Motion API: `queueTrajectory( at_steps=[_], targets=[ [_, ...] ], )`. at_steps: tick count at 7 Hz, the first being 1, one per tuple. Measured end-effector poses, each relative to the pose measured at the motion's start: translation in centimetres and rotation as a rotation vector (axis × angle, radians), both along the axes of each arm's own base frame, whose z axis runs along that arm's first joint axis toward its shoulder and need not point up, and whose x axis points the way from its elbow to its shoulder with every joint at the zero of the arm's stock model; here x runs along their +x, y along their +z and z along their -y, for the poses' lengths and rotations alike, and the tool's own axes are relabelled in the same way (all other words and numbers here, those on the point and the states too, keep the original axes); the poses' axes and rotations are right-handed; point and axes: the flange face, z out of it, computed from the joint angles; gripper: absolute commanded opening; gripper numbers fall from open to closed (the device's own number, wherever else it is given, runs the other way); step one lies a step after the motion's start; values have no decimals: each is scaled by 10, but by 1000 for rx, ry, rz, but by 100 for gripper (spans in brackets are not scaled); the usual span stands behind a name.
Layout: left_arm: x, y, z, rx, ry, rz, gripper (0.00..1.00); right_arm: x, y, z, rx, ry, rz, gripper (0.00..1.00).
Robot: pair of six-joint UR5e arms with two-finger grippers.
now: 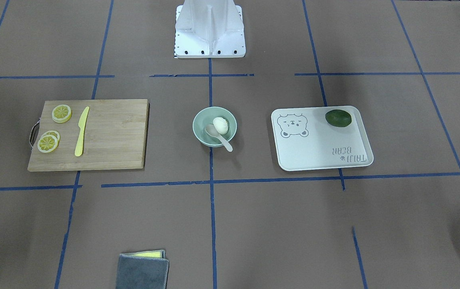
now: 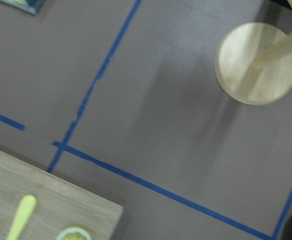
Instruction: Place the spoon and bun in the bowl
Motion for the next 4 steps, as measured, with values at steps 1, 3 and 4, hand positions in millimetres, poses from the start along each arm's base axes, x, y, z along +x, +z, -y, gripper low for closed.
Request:
queueTrajectory(
  at_steps=[1, 3, 4],
  targets=[
    [2, -3, -1, 5, 1, -21, 100, 40, 49, -23, -37, 11, -17, 100],
    [2, -5, -2, 15, 6, -31, 100, 80, 122, -76, -146, 44, -36, 100],
    [2, -6, -2, 20, 7, -32, 100, 92, 151, -99, -205, 64, -42, 100]
  ],
)
